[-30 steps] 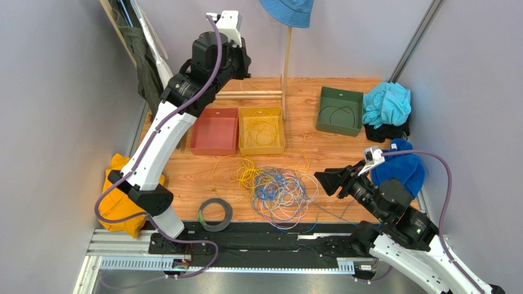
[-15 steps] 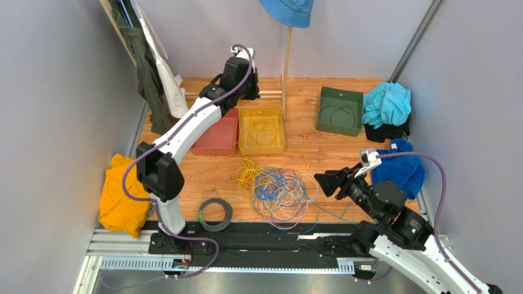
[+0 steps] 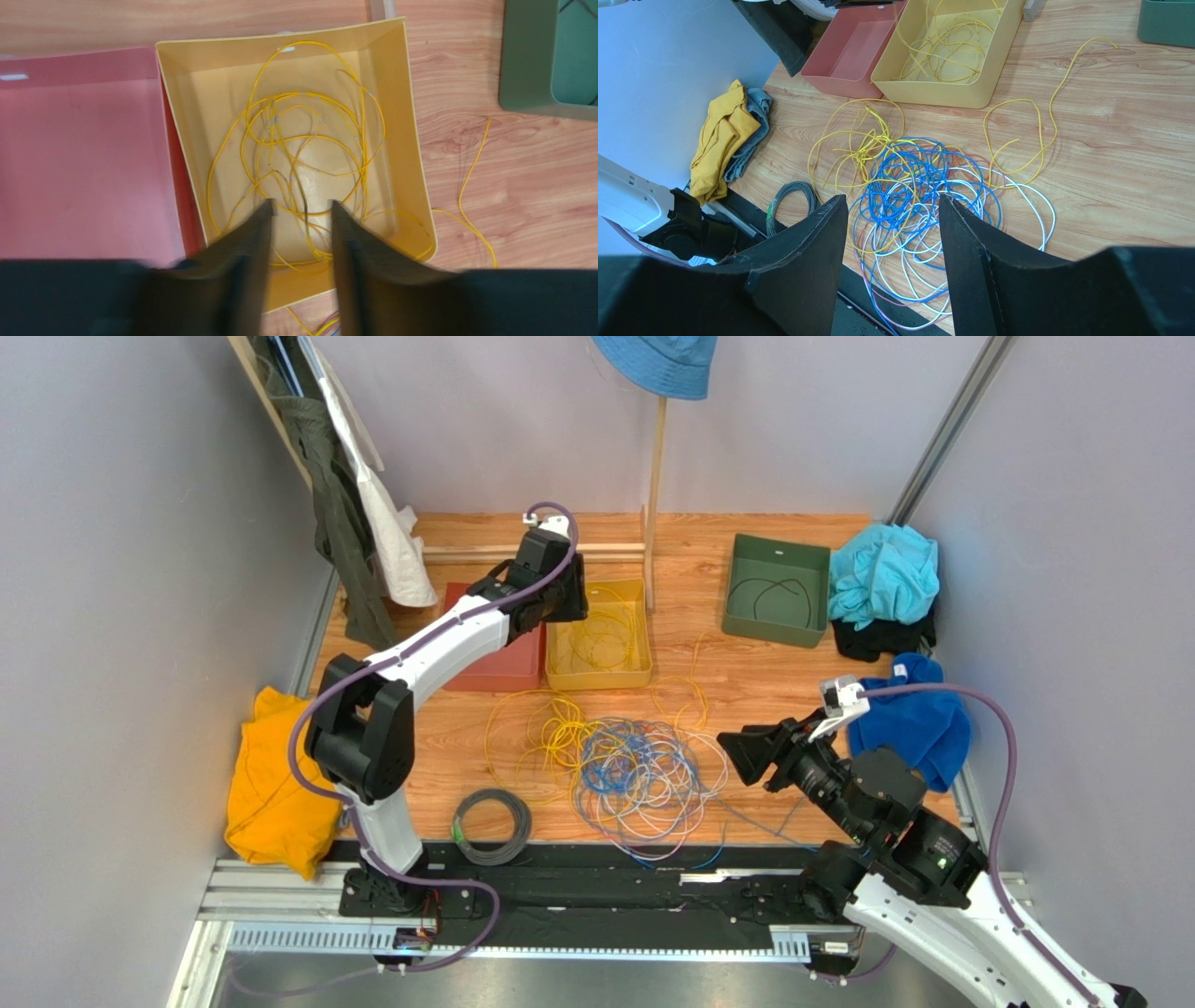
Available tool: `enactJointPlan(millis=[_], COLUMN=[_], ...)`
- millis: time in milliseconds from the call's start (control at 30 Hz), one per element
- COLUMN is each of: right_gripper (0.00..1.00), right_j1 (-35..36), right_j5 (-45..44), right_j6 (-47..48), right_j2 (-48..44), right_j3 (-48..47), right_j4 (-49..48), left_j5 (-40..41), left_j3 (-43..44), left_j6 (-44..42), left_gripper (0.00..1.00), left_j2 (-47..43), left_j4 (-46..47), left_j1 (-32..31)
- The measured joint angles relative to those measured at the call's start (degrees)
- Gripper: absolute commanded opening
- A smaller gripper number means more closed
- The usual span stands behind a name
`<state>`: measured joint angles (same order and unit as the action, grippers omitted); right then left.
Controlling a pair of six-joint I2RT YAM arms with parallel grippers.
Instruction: Untangle the cables
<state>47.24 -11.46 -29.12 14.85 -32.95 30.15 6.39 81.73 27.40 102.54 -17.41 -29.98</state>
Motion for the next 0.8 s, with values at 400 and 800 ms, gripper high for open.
enactJointPlan(millis=[400,800], right_gripper=[0.53,0.51], right_j1=[0.0,0.0], right_j5=[0.2,2.6], right_j6=[-1.6,-5.4], right_j2=[0.0,1.2], right_j3=[1.3,5.0], right_j4=[-0.8,-1.5], left_j5=[3.4,2.0], left_j3=[-6.7,-43.6], left_j6=[0.2,6.6], left_gripper=[0.98,0.99], left_j2=[-22.5,-47.7], left_j4=[1.0,3.3], left_j1=[-3.4,-14.2])
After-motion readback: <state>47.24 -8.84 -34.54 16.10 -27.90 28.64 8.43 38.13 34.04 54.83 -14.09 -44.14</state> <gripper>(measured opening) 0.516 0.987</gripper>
